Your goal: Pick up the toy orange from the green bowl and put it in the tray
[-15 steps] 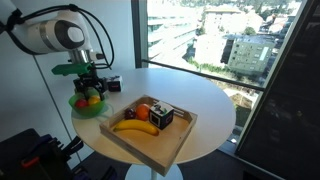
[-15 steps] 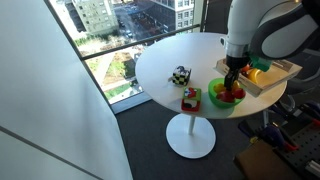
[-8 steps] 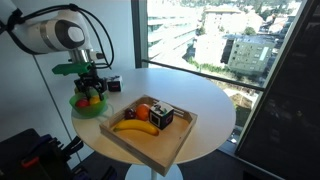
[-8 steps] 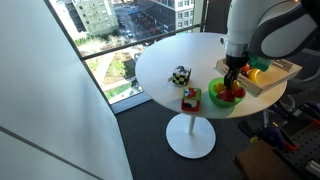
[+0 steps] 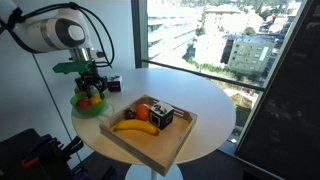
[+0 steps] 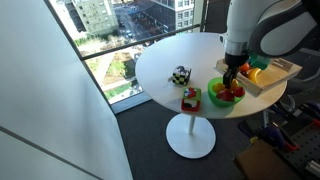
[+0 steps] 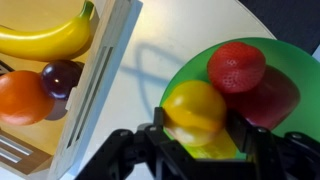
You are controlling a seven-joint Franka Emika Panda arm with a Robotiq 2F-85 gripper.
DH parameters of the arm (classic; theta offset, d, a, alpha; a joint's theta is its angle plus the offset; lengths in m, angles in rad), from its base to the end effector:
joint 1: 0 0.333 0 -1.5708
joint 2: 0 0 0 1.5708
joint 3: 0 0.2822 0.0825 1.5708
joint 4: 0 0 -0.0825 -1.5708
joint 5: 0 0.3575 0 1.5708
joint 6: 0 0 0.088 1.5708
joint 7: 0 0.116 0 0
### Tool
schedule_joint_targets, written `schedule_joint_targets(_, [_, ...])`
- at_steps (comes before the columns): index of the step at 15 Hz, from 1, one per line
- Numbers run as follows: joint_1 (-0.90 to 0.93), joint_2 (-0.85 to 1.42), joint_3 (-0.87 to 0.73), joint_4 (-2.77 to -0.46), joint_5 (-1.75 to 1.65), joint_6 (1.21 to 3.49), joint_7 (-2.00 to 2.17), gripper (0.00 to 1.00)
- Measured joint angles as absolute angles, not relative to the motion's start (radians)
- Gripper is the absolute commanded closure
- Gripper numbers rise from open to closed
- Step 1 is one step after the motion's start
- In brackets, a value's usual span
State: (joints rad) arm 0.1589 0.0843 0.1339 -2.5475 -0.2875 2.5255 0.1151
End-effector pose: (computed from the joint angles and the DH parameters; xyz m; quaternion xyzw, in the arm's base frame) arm 0.4086 0.1258 0.2110 0.9741 0.2084 -0.0361 0.0799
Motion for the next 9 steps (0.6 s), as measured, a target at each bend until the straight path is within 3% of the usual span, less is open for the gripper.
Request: schedule_joint_targets(9, [0.159,0.056,0.134,-2.517,-0.239,2.513,0.110,0.61])
